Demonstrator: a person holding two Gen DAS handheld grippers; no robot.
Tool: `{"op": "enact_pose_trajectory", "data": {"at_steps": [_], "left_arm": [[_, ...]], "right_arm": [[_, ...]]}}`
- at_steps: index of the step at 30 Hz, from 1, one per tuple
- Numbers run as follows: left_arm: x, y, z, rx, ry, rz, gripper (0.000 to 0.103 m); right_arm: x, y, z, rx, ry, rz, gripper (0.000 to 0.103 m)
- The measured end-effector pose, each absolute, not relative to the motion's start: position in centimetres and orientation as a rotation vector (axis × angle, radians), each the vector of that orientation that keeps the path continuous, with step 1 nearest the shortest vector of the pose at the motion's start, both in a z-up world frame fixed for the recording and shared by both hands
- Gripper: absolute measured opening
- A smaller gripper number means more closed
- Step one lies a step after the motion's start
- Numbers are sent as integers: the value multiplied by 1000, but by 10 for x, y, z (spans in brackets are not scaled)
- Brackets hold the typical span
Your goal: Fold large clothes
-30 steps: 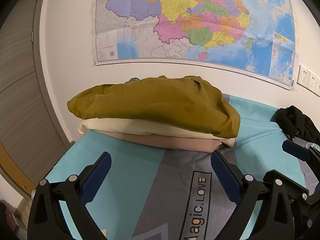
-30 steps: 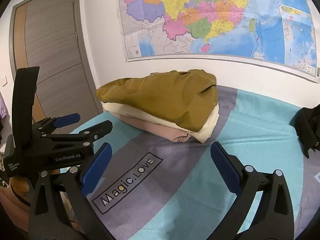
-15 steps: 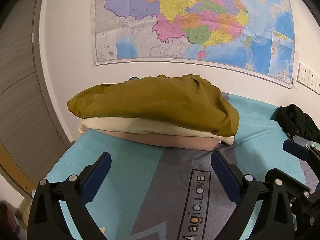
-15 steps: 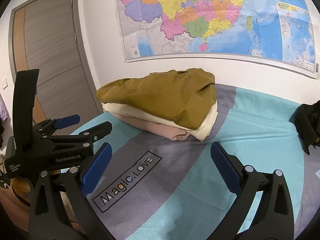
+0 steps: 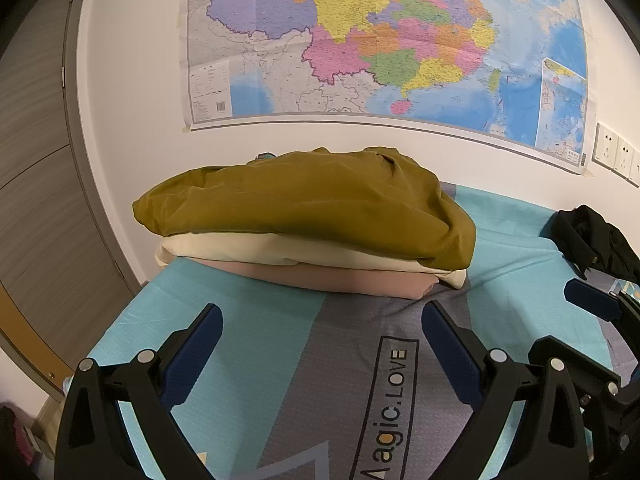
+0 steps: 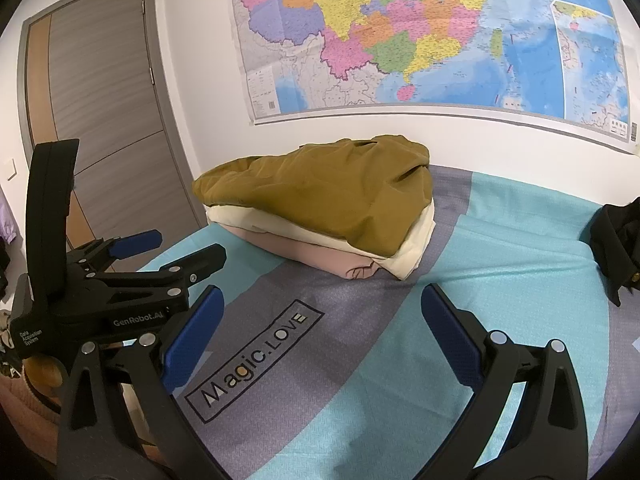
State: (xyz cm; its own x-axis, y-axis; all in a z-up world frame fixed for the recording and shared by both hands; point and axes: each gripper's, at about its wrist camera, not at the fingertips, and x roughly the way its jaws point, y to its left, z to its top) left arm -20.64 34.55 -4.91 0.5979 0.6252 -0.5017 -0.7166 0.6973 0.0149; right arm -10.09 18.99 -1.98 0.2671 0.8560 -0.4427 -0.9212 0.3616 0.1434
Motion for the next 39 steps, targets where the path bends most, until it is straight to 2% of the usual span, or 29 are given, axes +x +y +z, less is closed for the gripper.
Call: {"op": "enact_pose_trajectory", "data": {"at_steps": [39], "left_arm": [[-191,330,-54,-159,518,752,96]], "right_arm": [[-96,176,-21,-127,500,1184,97]]}}
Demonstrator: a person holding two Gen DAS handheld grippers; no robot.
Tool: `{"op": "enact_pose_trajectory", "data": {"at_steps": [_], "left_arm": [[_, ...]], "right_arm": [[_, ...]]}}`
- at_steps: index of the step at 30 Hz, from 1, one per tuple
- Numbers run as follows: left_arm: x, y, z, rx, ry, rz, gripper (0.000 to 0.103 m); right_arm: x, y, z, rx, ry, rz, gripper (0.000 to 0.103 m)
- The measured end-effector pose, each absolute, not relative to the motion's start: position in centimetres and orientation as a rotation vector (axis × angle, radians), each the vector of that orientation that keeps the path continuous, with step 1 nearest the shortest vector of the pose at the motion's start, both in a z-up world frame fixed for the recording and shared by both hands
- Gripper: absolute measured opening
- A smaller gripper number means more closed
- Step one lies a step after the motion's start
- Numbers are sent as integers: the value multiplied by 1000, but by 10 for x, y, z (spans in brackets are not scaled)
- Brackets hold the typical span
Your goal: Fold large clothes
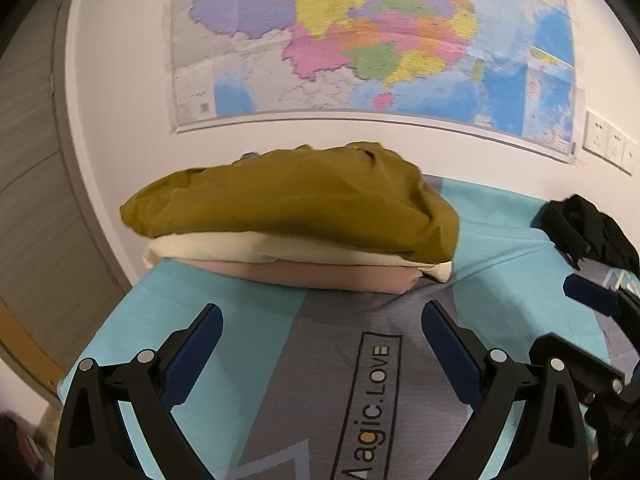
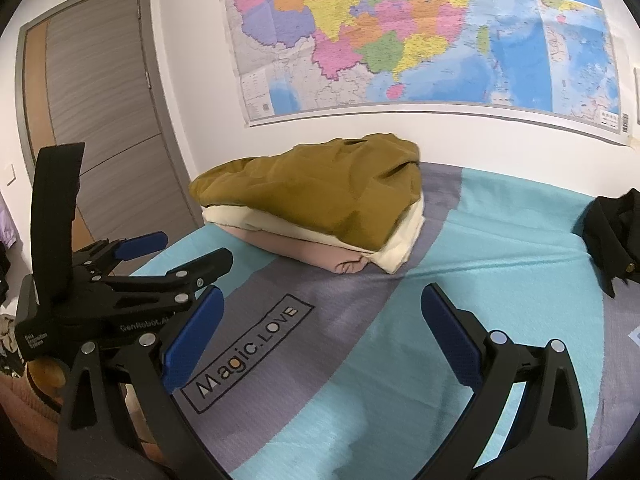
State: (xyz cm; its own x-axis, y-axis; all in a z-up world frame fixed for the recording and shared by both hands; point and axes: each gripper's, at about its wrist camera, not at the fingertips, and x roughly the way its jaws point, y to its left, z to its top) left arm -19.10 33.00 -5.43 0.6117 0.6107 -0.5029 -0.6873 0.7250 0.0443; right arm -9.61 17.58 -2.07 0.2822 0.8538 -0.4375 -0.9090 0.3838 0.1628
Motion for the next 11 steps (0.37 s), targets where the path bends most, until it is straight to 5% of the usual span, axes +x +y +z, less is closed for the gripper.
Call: {"op": "enact_pose_trajectory", "data": {"at_steps": [11], "left_arm": [[-138,300,-59,-179,545,540,96]], "right_arm": [[-59,108,-26,-48,527,981,97]]}}
